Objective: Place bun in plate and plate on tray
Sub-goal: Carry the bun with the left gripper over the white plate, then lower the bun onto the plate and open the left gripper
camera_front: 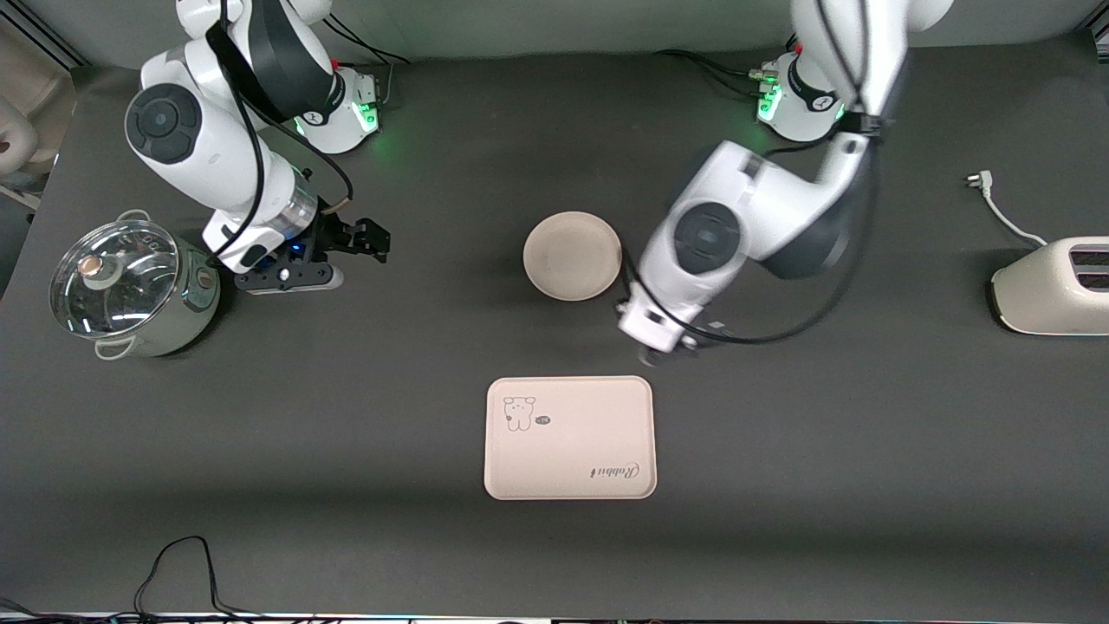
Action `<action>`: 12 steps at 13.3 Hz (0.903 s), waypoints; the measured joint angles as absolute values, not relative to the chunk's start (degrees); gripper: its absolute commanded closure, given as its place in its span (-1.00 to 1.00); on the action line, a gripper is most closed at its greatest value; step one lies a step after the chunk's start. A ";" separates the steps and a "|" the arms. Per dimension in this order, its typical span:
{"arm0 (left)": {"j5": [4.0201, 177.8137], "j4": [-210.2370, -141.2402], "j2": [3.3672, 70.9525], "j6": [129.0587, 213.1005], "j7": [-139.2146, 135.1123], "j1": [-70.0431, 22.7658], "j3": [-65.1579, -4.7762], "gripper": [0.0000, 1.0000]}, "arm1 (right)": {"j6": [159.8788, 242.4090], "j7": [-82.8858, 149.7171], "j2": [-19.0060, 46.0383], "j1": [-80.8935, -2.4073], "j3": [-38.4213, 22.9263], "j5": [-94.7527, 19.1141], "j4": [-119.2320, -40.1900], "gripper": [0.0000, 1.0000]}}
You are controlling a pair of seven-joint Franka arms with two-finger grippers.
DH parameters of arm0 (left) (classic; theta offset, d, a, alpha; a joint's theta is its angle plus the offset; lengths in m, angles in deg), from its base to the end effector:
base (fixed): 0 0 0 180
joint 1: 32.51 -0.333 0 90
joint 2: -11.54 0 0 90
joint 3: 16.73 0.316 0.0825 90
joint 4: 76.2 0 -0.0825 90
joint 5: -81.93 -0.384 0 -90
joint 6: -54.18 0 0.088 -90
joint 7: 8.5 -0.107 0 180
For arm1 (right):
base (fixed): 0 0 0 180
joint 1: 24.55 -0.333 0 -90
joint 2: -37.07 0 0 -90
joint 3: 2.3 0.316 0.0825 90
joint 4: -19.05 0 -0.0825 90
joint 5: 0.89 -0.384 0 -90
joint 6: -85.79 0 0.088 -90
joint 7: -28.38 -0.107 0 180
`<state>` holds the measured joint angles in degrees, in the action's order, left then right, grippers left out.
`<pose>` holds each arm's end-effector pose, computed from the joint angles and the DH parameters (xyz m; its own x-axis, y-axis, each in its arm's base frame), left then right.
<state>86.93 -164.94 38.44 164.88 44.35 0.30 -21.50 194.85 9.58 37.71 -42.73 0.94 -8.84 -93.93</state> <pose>0.5374 -0.4116 0.3729 0.9428 0.3001 -0.1451 0.3034 -0.9529 0.0007 0.5060 0.2093 0.4690 0.9952 0.0016 -0.0979 -0.0084 -0.9948 -0.1011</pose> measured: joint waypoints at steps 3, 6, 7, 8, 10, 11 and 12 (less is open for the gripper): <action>86.70 -172.38 38.56 173.55 50.04 5.82 -21.60 0.74 | 195.00 9.77 37.72 -42.73 0.82 -9.38 -94.28 -1.00; 86.61 -177.18 39.16 178.25 53.00 8.97 -21.58 0.74 | 195.20 10.24 37.72 -42.73 0.55 -9.44 -94.42 -1.00; 86.50 -177.58 39.51 178.91 54.01 9.66 -21.57 0.72 | 195.97 10.28 37.70 -42.73 0.51 -9.57 -94.52 -1.00; 86.22 -177.87 40.05 179.52 54.87 10.53 -21.58 0.70 | 196.74 10.29 37.57 -42.73 0.51 -9.73 -94.70 -1.00; 85.49 -178.34 41.79 180.72 56.71 12.38 -21.58 0.64 | 198.43 10.29 36.67 -42.79 0.69 -9.92 -95.03 -1.00; 85.30 -178.48 42.79 181.80 57.39 12.99 -21.58 0.62 | 198.96 10.29 36.02 -42.97 0.82 -9.98 -95.03 -1.00; 85.24 -178.49 43.70 182.54 57.86 13.44 -21.57 0.62 | 199.65 10.29 35.47 -43.24 0.91 -10.03 -95.02 -1.00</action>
<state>85.24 -178.49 43.70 182.54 57.86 13.44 -21.57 199.65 10.29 35.47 -43.24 0.91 -10.03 -95.02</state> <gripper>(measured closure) 0.824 0.000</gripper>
